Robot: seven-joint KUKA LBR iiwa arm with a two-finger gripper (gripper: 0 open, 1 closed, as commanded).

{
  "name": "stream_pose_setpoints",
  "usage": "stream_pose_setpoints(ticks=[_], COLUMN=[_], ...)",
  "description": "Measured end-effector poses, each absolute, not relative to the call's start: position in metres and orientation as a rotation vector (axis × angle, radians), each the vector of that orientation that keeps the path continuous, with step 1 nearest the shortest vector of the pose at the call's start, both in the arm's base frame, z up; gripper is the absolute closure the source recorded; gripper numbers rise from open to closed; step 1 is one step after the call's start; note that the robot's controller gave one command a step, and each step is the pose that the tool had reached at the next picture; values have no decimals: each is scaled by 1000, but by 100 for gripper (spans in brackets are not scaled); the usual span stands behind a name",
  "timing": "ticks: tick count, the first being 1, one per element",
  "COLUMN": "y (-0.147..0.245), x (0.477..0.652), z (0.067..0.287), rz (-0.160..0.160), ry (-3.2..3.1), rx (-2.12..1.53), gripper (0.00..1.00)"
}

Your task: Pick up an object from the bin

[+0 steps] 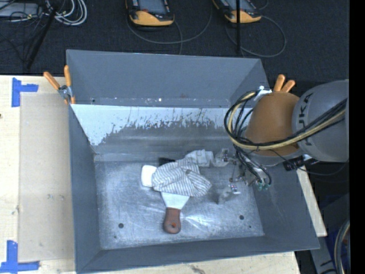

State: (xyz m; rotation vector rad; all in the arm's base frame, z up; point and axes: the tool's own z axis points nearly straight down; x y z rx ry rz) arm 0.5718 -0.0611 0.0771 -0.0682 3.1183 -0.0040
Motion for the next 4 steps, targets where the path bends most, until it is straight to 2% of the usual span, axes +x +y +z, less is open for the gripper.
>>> stream_pose_setpoints(ticks=[1,2,3,4], y=[-61,39,39,39], x=[572,562,562,559], z=[77,84,84,119], rz=[-4,1,1,1], ry=[3119,3126,3126,3132], rx=[-70,-302,-303,-320], gripper=[0,100,100,100])
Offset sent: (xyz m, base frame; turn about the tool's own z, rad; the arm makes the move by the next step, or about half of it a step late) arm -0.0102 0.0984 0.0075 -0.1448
